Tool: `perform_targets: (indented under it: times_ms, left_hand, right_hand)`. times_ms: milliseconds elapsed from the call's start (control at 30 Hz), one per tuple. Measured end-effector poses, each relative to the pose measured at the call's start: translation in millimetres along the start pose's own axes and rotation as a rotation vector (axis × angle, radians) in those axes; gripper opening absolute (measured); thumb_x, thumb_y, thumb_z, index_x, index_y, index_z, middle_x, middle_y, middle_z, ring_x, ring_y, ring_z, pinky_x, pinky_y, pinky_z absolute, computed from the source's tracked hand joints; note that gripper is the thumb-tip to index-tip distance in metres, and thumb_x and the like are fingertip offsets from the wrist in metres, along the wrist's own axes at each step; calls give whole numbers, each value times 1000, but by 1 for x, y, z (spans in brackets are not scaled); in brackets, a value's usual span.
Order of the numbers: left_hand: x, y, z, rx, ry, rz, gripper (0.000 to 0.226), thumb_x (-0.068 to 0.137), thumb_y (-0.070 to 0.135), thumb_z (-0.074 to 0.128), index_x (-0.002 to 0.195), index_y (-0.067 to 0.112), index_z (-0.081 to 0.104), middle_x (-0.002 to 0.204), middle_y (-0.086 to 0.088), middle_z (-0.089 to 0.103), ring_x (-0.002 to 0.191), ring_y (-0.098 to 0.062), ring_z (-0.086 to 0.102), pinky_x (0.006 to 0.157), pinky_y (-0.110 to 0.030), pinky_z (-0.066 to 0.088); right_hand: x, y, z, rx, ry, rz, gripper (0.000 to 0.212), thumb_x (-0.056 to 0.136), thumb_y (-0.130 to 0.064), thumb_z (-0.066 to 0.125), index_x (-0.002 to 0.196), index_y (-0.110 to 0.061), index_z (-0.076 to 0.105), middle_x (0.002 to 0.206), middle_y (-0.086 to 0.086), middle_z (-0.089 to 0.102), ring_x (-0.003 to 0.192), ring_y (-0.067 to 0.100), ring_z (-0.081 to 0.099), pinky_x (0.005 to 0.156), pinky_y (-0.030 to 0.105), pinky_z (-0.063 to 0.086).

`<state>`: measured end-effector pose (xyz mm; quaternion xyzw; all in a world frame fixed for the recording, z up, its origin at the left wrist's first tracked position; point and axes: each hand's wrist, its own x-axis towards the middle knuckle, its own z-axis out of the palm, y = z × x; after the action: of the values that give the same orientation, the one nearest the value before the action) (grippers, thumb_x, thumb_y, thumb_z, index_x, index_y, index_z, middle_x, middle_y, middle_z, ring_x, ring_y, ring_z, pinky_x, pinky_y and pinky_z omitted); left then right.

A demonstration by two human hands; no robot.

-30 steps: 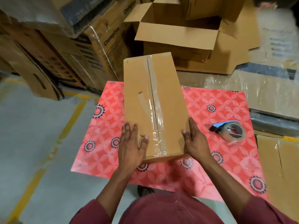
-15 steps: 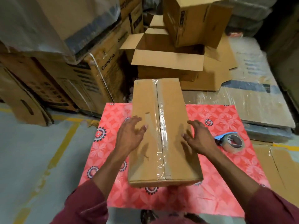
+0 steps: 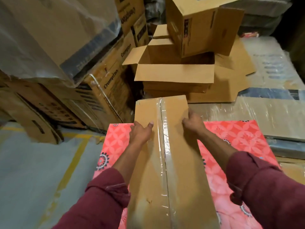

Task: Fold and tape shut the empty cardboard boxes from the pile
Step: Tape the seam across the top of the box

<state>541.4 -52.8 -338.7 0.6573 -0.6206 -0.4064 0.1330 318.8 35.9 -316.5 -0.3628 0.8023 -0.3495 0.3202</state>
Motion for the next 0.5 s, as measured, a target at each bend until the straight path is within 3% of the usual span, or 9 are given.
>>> perform_targets:
  times_ms: [100, 200, 300, 367, 433, 500]
  left_hand:
    - [12, 9, 7, 120, 94, -29, 109, 77, 86, 49, 155, 12, 36, 151, -13, 47, 135, -41, 49, 108, -57, 43]
    - [31, 6, -10, 241, 156, 29, 104, 73, 90, 48, 150, 21, 43, 144, -9, 52, 132, -39, 52, 106, -57, 40]
    - [56, -11, -36, 314, 176, 97, 93, 76, 91, 44, 143, 27, 49, 140, -8, 58, 129, -37, 56, 106, -55, 40]
    - [64, -19, -54, 347, 196, 97, 91, 80, 92, 41, 141, 25, 50, 141, -9, 60, 128, -38, 57, 106, -55, 41]
    - [63, -24, -65, 402, 215, 63, 93, 82, 94, 37, 140, 23, 50, 140, -13, 59, 129, -39, 54, 105, -57, 42]
    - [57, -25, -65, 511, 236, 67, 92, 85, 92, 35, 143, 23, 48, 144, -17, 55, 134, -40, 47, 107, -60, 38]
  right_hand:
    - [-8, 12, 32, -13, 150, 39, 57, 80, -2, 58, 135, -17, 52, 112, 9, 71, 100, 36, 67, 77, 31, 49]
    - [-33, 8, 56, 7, 245, 73, 80, 79, -9, 62, 153, -25, 36, 126, 8, 67, 110, 37, 65, 90, 41, 54]
    - [-82, 11, 92, 44, 192, 14, 92, 77, -16, 71, 158, -26, 30, 140, 7, 57, 126, 31, 56, 101, 40, 49]
    - [-121, 21, 117, 250, 59, -52, 98, 71, -24, 67, 159, -39, 25, 133, -9, 63, 114, 22, 66, 93, 47, 57]
    - [-152, 36, 131, 286, 25, -82, 85, 73, -32, 63, 153, -39, 36, 125, -20, 67, 100, 9, 72, 83, 42, 61]
    - [-161, 45, 130, 190, 154, -122, 55, 79, -42, 65, 134, -34, 60, 119, -21, 68, 96, 2, 70, 83, 36, 60]
